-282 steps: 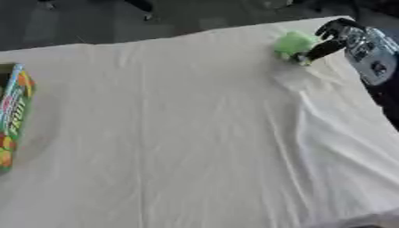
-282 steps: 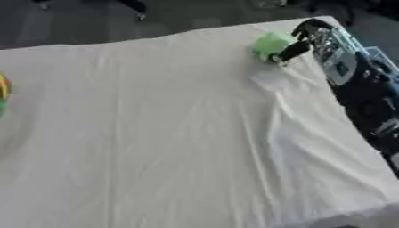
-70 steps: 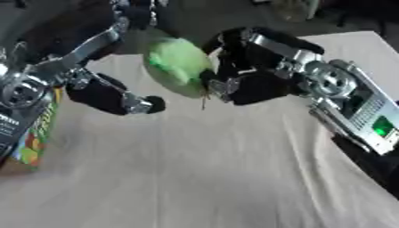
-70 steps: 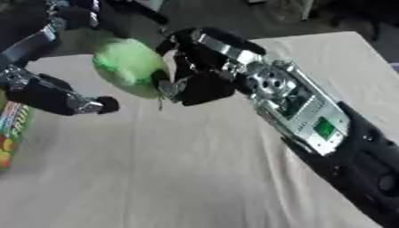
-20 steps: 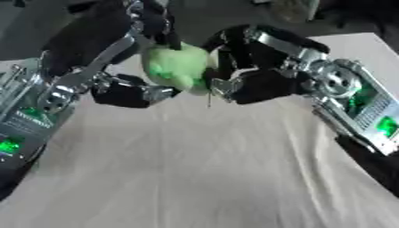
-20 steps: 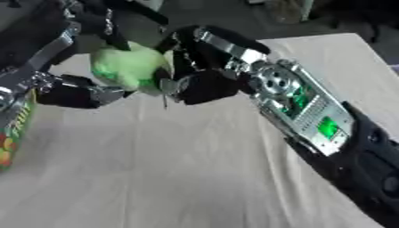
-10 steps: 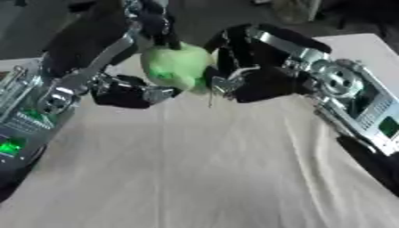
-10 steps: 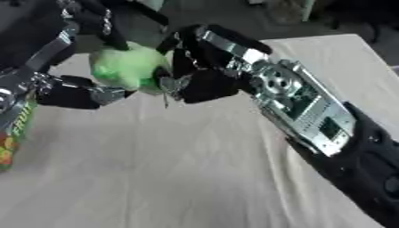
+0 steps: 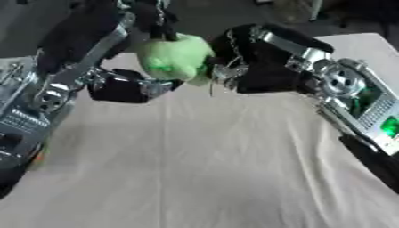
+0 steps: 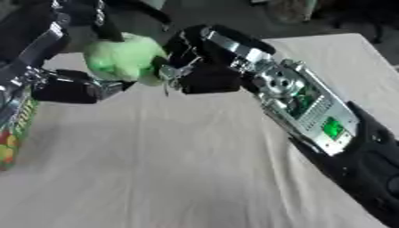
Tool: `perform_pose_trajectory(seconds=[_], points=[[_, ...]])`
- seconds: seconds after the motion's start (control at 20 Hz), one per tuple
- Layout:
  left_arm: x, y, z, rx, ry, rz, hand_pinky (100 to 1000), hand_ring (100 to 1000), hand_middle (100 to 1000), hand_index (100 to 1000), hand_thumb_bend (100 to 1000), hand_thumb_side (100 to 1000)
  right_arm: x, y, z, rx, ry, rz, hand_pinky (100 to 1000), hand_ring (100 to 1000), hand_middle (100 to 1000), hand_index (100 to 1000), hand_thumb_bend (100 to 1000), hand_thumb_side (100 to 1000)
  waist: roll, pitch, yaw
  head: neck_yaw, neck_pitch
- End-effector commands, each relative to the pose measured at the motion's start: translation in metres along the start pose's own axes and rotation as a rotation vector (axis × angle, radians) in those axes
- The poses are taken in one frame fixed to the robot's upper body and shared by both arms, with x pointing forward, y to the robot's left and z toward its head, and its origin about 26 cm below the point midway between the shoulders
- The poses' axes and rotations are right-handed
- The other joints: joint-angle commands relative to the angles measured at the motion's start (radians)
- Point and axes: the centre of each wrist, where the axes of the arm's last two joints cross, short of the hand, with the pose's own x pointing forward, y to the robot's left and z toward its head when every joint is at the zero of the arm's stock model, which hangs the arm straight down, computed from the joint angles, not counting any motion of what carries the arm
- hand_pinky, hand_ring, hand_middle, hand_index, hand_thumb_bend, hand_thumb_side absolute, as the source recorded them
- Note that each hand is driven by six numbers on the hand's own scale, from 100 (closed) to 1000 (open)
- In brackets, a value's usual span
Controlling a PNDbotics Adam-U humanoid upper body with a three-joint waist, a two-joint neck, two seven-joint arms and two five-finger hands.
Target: Pick up the objects with one hand, pass them to the other hand, and then place them into the box on the other side of the table.
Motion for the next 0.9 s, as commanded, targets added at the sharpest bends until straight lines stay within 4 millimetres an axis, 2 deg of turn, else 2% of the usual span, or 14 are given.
perform_pose_trajectory(seconds=[0.05, 0.35, 0.65, 0.9], points=[[0.000, 0.014, -0.001, 0.038, -0.014, -0.019, 462, 451, 342, 398, 400, 100, 0.004, -0.005, 0.003, -0.020, -0.011, 0.035, 710, 710, 627, 745, 300, 493, -0.003, -0.020, -0.001, 0.005, -0.002], [-0.004, 0.014, 0.003, 0.045, 0.000, -0.029, 460, 450, 342, 398, 407, 100, 0.002, -0.007, 0.005, -0.018, -0.022, 0.046, 718, 722, 645, 759, 320, 519, -0.003, -0.019, -0.004, 0.008, 0.005], [-0.015, 0.014, 0.013, 0.054, 0.056, -0.057, 459, 449, 340, 397, 406, 100, -0.002, -0.013, 0.008, -0.037, -0.032, 0.052, 721, 720, 640, 754, 328, 470, -0.001, -0.018, -0.008, 0.012, 0.009], [-0.028, 0.018, 0.027, 0.075, 0.120, -0.086, 458, 447, 337, 395, 396, 100, -0.009, -0.019, 0.014, -0.048, -0.049, 0.042, 727, 722, 640, 753, 337, 435, 0.001, -0.016, -0.008, 0.034, 0.019]])
